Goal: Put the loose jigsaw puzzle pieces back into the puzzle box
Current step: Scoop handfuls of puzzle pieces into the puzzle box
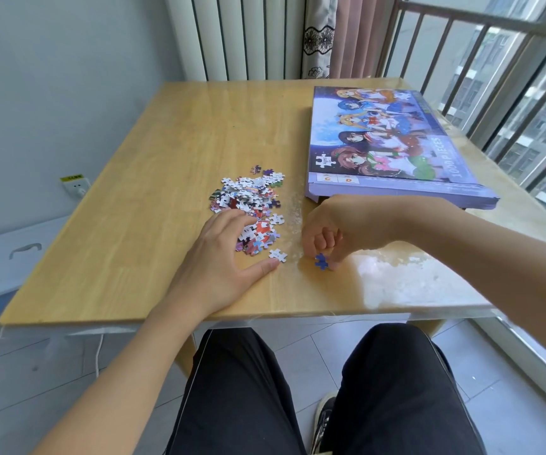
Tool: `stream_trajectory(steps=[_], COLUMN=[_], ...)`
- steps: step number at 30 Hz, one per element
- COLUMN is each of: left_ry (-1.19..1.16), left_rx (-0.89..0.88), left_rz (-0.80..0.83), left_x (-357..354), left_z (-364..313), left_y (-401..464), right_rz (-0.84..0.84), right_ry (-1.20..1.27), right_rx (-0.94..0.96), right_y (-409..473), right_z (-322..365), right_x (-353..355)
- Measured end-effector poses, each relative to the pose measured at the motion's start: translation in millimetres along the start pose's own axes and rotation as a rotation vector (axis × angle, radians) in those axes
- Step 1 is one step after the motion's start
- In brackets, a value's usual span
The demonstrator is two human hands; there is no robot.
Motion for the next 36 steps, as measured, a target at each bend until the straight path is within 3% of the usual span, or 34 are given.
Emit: stream_trajectory(steps=[7,26,36], left_ry=[0.014,0.002,-0.009], left_rx=[0.018,0.032,0.032], left_rz=[0.0,-0.019,-0.011], left_x=[0,2,2], left_z=[1,-1,1], left_y=[-1,-1,-1], right_rz=[0.042,-0.061,-0.119], right_ry=[-0.065,-0.033,0.115], right_rx=[0.01,-0.059,-0.024], right_y=[5,0,-11], right_z=[1,-13,-13], right_x=[2,-1,-8])
Point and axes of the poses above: each hand's wrist, its own y-axis towards the middle knuckle, its own x-axis out of the back of the hand, z = x × y, the point moved 2 cm from there along y, towards the middle knuckle, and after that the axes turned 2 degrees about -y, right-handed, at the moved point
